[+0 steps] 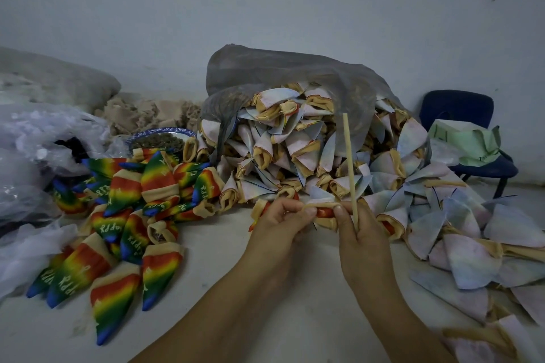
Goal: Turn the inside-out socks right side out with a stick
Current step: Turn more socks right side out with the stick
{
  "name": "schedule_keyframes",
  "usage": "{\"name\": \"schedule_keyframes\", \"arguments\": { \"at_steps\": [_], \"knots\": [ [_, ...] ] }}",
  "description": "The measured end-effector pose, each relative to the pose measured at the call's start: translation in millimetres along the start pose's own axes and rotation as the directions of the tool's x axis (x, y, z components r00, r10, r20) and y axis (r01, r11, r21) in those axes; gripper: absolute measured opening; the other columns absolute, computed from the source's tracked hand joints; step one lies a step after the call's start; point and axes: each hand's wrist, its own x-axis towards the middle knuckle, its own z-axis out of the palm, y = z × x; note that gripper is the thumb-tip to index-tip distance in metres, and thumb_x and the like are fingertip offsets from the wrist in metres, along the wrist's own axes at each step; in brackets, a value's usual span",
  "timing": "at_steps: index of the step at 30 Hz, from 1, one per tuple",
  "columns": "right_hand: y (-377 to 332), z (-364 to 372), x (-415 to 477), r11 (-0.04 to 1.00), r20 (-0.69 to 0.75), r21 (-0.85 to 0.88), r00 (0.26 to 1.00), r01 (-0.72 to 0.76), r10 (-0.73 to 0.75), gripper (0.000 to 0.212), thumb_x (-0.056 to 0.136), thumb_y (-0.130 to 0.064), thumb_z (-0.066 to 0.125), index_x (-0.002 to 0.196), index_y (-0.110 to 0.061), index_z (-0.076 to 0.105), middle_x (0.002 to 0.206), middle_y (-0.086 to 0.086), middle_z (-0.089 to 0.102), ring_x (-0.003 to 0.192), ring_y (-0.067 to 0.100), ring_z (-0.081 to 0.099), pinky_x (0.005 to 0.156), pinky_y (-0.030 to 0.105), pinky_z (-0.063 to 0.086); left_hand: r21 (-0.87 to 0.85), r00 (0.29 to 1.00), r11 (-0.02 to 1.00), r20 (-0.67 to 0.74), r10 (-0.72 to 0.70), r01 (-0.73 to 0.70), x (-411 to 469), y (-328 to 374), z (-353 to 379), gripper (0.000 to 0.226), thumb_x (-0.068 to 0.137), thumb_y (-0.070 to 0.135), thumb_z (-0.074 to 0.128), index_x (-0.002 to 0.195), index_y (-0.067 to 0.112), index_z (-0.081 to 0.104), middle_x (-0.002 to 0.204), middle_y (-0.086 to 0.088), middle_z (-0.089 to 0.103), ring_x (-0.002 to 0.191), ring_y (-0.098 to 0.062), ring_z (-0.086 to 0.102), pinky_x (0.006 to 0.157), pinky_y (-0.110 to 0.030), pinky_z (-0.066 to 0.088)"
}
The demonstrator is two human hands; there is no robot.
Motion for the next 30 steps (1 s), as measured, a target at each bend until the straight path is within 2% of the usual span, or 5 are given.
{"name": "schedule_keyframes", "arguments": {
  "at_steps": [8, 14, 20, 27, 30],
  "knots": [
    [-6.0, 6.4, -2.2, 0.971, 0.078, 0.164, 0.984, -0.172, 0.161, 0.023, 0.097, -0.035, 0.044, 0.078, -0.042, 0.056, 0.058, -0.017, 0.058, 0.047, -0.001, 0.05, 0.046, 0.01, 0.039, -0.189, 0.959, 0.957, 0.224, -0.177, 0.221, 0.1, 7.3, -0.1, 0.021, 0.079, 0.023, 0.066, 0.095, 0.011, 0.06, 0.071, 0.003, 0.054, 0.057, -0.006, 0.043, 0.055, -0.019, 0.039],
    [-5.0, 0.3, -0.6, 0.876, 0.125, 0.363, 0.948, -0.318, 0.293, 0.021, 0.1, -0.028, 0.045, 0.088, -0.021, 0.06, 0.052, -0.012, 0.054, 0.037, 0.006, 0.04, 0.037, 0.015, 0.033, 0.051, 0.997, 0.999, 0.079, -0.016, 0.012, -3.2, 3.0, 7.0, 0.023, 0.097, 0.017, 0.058, 0.096, 0.03, 0.077, 0.095, 0.011, 0.075, 0.088, 0.0, 0.068, 0.077, -0.017, 0.049],
    [-6.7, 6.5, -0.8, 0.891, 0.106, 0.323, 0.948, -0.319, 0.301, 0.027, 0.098, -0.034, 0.045, 0.075, -0.043, 0.058, 0.051, -0.009, 0.051, 0.041, 0.007, 0.04, 0.038, 0.018, 0.037, 0.268, 0.999, 0.963, 0.004, 0.032, -0.032, -5.6, 2.5, 9.2, 0.023, 0.103, 0.029, 0.048, 0.095, 0.034, 0.07, 0.087, 0.025, 0.07, 0.082, 0.012, 0.06, 0.075, -0.013, 0.043],
    [-3.5, 9.8, -3.0, 0.943, 0.111, 0.224, 0.968, -0.245, 0.226, 0.032, 0.098, -0.037, 0.042, 0.073, -0.051, 0.056, 0.055, -0.017, 0.059, 0.046, -0.003, 0.049, 0.055, 0.023, 0.041, -0.173, 0.963, 0.961, 0.196, -0.183, 0.218, -9.1, 4.9, 11.1, 0.024, 0.097, 0.032, 0.058, 0.089, 0.024, 0.079, 0.104, 0.006, 0.075, 0.096, -0.004, 0.069, 0.086, -0.024, 0.047],
    [2.1, 5.4, -0.1, 0.961, 0.059, 0.177, 0.977, -0.211, 0.203, 0.025, 0.097, -0.036, 0.045, 0.076, -0.045, 0.055, 0.057, -0.019, 0.059, 0.051, -0.005, 0.053, 0.055, 0.019, 0.04, -0.036, 0.985, 0.994, 0.148, -0.093, 0.099, -11.4, 4.4, 12.2, 0.021, 0.088, 0.047, 0.065, 0.083, 0.031, 0.077, 0.094, 0.015, 0.071, 0.094, -0.006, 0.063, 0.089, -0.026, 0.044]
  ]
}}
